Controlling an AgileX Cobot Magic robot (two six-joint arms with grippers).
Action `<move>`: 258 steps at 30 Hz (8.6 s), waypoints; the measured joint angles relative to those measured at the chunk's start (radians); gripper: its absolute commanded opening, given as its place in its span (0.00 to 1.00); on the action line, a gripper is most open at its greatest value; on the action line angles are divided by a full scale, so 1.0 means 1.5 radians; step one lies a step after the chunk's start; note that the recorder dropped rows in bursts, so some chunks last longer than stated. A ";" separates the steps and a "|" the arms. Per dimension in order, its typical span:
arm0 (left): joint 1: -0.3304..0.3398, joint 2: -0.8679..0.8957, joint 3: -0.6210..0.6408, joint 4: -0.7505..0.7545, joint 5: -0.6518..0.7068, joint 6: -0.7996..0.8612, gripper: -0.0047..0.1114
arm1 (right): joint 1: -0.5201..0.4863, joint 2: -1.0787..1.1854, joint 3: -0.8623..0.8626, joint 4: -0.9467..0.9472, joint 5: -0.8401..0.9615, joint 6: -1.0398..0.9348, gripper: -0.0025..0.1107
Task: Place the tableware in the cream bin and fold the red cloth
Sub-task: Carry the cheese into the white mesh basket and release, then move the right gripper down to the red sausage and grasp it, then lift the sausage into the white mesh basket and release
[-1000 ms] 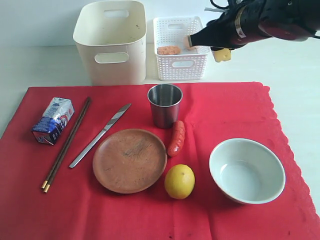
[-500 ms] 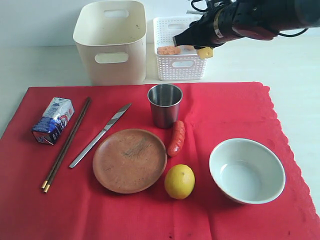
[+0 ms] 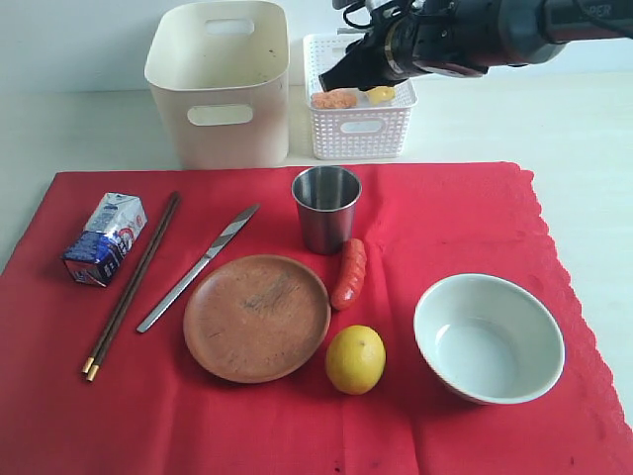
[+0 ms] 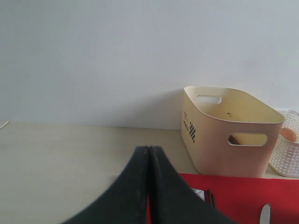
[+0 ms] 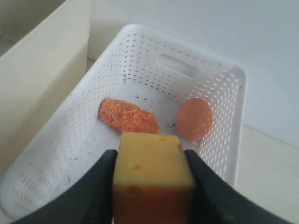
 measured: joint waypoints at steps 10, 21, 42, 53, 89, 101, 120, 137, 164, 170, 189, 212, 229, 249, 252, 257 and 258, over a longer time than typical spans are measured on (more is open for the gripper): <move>0.000 0.000 0.000 0.000 0.000 0.000 0.05 | 0.000 0.057 -0.059 -0.003 0.057 0.051 0.39; 0.000 0.000 0.000 0.000 0.000 0.000 0.05 | 0.000 0.058 -0.059 -0.003 0.049 0.060 0.67; 0.000 0.000 0.000 0.000 0.000 0.000 0.05 | 0.000 -0.040 -0.059 0.080 0.207 -0.025 0.07; 0.000 0.000 0.000 0.000 0.000 0.000 0.05 | 0.000 -0.169 -0.023 0.202 0.312 -0.137 0.02; 0.000 0.000 0.000 0.000 0.000 0.000 0.05 | 0.173 -0.469 0.538 0.251 0.089 0.017 0.09; 0.000 0.000 0.000 0.000 0.000 0.000 0.05 | 0.209 -0.403 0.538 0.277 0.059 0.053 0.50; 0.000 0.000 0.000 0.000 0.000 0.000 0.05 | 0.209 -0.270 0.507 0.277 0.005 0.050 0.51; 0.000 0.000 0.000 0.000 0.000 0.000 0.05 | 0.210 -0.188 0.475 0.262 0.010 0.048 0.23; 0.000 0.000 0.000 0.000 0.000 0.000 0.05 | 0.210 -0.339 0.475 0.260 0.109 0.028 0.02; 0.000 0.000 0.000 0.000 0.000 0.000 0.05 | 0.210 -0.397 0.475 0.197 0.114 0.029 0.02; 0.000 0.000 0.000 0.000 0.000 0.000 0.05 | 0.100 -0.401 0.470 -0.340 0.117 0.517 0.02; 0.000 0.000 0.000 0.000 0.000 0.000 0.05 | -0.095 0.009 0.004 -0.428 -0.250 0.556 0.02; 0.000 0.000 0.000 0.000 0.000 0.000 0.05 | -0.095 0.044 -0.009 -0.376 -0.187 0.556 0.25; 0.000 0.000 0.000 0.000 0.000 0.000 0.05 | -0.080 0.044 -0.009 -0.384 -0.219 0.545 0.73; 0.000 0.000 0.000 0.000 0.000 0.000 0.05 | -0.080 0.044 -0.009 -0.384 -0.221 0.544 0.73; 0.000 0.000 0.000 0.000 0.000 0.000 0.05 | -0.080 0.043 -0.009 -0.384 -0.221 0.544 0.72; 0.000 0.000 0.000 0.000 0.000 0.000 0.05 | -0.080 0.039 -0.009 -0.384 -0.221 0.544 0.72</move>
